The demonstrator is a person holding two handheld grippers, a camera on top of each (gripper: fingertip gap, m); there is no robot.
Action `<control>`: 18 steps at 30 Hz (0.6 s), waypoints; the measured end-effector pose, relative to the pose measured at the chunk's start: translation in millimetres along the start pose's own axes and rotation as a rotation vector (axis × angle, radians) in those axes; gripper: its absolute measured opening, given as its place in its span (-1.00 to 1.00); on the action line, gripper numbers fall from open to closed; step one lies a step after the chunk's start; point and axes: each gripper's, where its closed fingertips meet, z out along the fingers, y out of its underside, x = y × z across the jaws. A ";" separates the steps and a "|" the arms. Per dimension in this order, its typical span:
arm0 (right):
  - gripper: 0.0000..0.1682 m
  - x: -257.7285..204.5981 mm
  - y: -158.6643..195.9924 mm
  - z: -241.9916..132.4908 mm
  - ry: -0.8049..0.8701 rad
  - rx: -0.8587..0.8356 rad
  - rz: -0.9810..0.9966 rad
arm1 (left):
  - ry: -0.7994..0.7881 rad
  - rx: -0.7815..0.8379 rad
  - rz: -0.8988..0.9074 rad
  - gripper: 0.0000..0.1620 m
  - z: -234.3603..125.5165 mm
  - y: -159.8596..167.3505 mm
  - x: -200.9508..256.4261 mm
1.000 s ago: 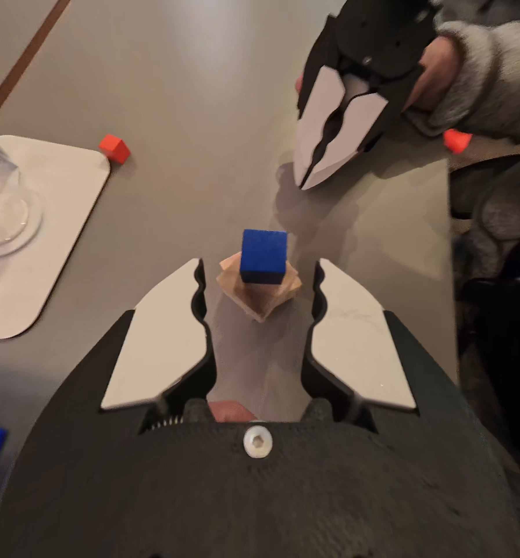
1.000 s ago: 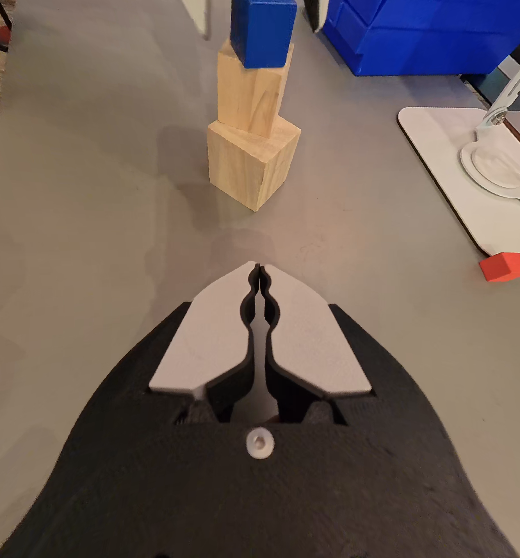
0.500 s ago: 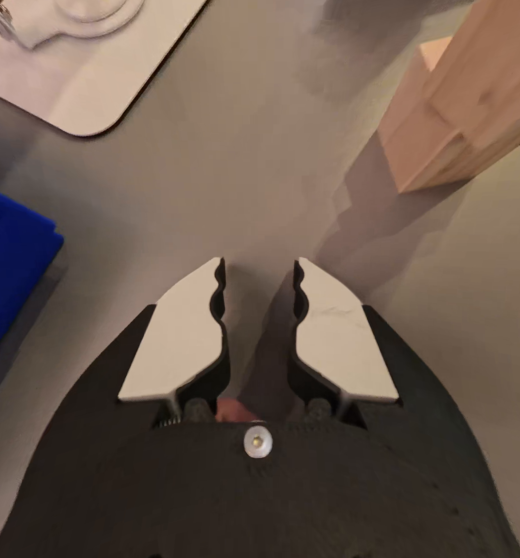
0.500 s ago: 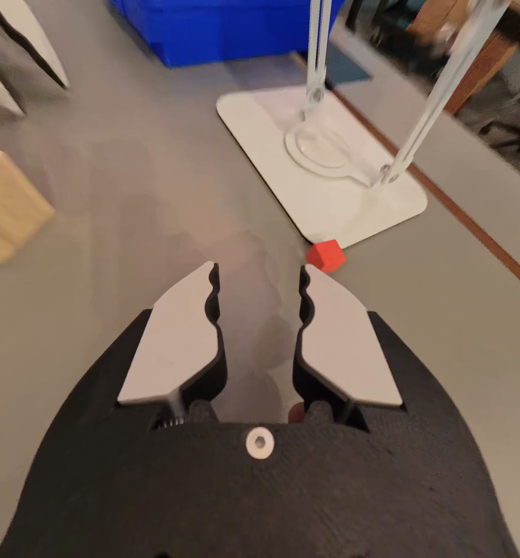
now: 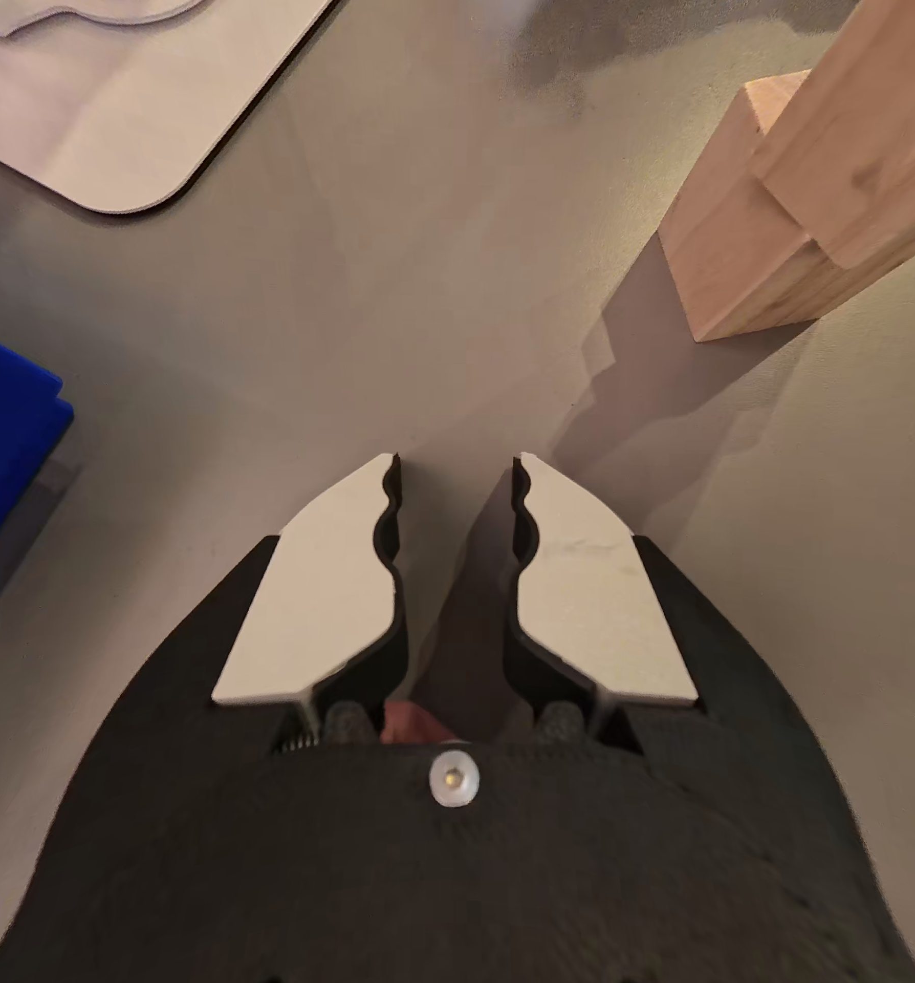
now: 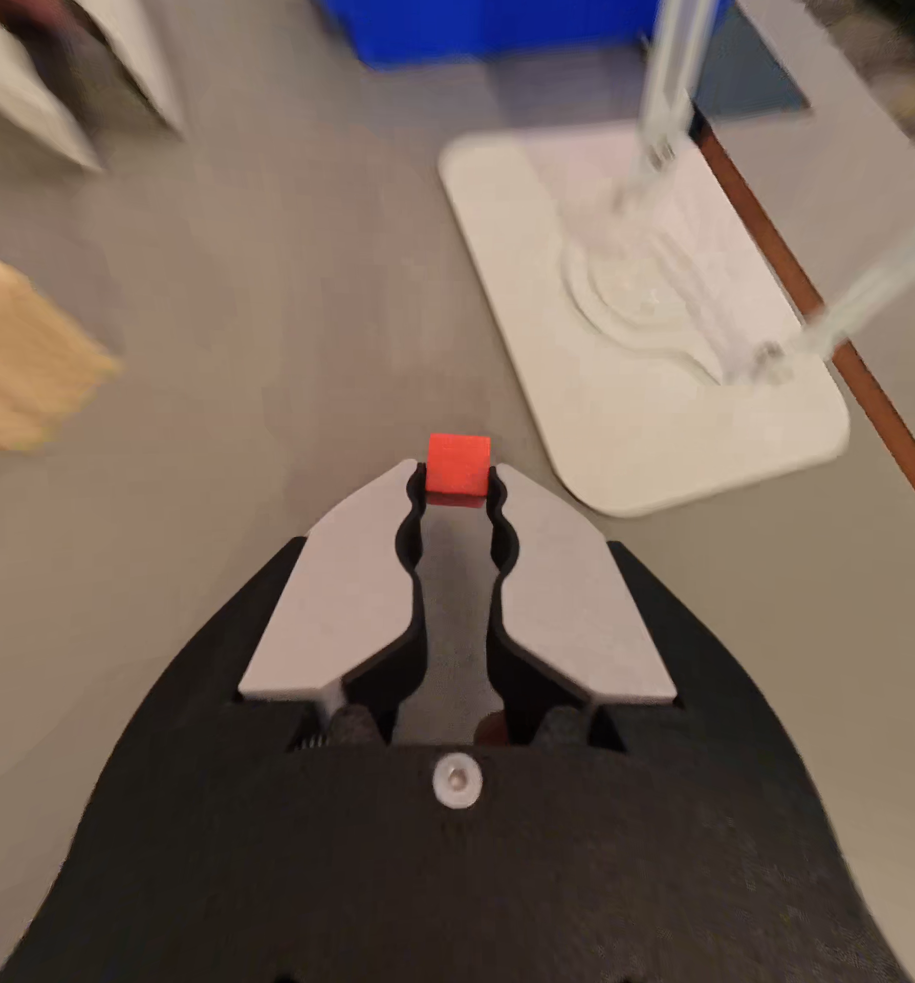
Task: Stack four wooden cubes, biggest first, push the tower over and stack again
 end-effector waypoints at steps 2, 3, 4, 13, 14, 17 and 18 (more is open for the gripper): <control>-0.74 -40.2 -36.2 -14.1 -0.088 0.069 -0.045 | 0.004 -0.001 -0.002 -0.52 0.1 0.0 0.0; -0.74 -60.6 -55.1 -21.4 -0.137 0.108 -0.065 | 0.004 -0.001 -0.002 -0.52 0.1 0.1 0.0; -0.74 -78.9 -72.8 -28.2 -0.180 0.149 -0.083 | 0.003 -0.001 -0.002 -0.53 0.0 0.0 0.0; -0.74 -149.8 -117.2 -26.0 -0.337 0.077 -0.180 | -0.006 0.002 0.006 -0.52 -0.4 -0.1 -0.3; -0.74 -150.4 -116.9 -23.0 -0.332 0.062 -0.188 | -0.003 0.001 0.006 -0.52 -0.5 0.0 -0.1; -0.74 -150.7 -112.3 -16.1 -0.323 0.010 -0.193 | 0.004 0.001 0.006 -0.53 -0.5 0.2 0.6; -0.74 -149.9 -110.2 -14.4 -0.313 -0.006 -0.202 | 0.007 0.001 0.008 -0.54 -0.5 0.2 1.1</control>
